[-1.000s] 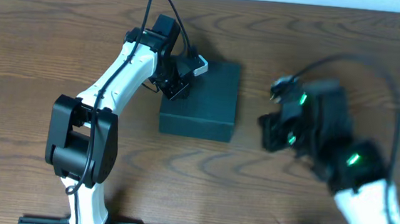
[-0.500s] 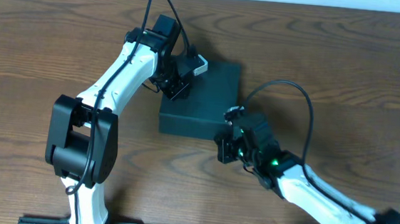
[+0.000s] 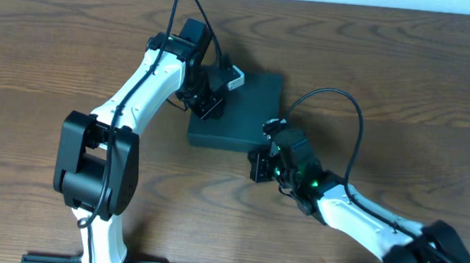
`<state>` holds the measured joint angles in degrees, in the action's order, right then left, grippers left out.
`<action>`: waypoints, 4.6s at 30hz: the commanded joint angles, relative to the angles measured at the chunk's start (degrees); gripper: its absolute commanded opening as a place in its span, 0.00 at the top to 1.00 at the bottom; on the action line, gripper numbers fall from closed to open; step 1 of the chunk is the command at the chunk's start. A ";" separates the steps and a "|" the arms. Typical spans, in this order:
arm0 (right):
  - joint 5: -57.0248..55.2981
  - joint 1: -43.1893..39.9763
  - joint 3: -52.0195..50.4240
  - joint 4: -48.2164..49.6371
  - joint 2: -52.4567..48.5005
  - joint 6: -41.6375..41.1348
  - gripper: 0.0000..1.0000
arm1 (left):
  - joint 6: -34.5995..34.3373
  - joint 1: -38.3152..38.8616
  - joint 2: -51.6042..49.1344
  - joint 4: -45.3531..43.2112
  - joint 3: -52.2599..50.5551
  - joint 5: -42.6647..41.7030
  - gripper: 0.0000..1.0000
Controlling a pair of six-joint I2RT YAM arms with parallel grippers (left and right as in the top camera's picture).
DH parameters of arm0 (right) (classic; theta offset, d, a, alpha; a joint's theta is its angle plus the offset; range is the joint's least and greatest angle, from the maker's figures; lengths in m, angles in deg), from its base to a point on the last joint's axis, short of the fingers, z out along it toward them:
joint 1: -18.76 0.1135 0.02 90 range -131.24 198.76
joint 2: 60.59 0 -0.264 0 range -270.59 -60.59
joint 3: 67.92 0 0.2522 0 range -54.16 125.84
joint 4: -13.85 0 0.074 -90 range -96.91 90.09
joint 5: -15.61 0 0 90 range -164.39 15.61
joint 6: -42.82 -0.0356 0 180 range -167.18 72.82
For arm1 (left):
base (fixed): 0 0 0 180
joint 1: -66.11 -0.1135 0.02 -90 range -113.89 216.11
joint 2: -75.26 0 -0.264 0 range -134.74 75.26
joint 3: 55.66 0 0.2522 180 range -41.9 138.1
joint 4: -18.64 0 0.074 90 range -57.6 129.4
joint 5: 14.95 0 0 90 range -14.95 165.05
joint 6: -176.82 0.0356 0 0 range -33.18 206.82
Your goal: Pack container
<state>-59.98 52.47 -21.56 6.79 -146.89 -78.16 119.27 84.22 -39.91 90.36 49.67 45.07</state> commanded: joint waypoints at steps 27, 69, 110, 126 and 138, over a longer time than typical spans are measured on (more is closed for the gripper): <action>-12.57 0.33 9.16 -65.77 62.99 -2.14 0.01 | -9.35 -2.75 56.70 9.77 -31.58 -4.11 0.05; -12.92 0.33 8.94 -66.53 62.99 -3.48 0.01 | -35.91 -19.76 114.79 -19.76 -79.43 20.13 0.05; -24.15 -0.15 5.70 -65.40 67.41 8.28 0.01 | -38.03 -19.85 114.95 -20.06 -82.51 26.10 0.05; -23.63 -0.57 -17.42 -59.49 86.03 9.79 0.01 | -38.03 -19.85 114.95 -20.06 -82.51 26.12 0.05; -22.29 0.13 -21.18 -56.33 86.03 9.84 0.01 | -38.03 -19.85 114.95 -20.06 -82.51 26.12 0.05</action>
<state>-82.55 52.06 -42.09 -49.32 -61.30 -68.96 81.89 64.65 74.64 69.92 -32.47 70.60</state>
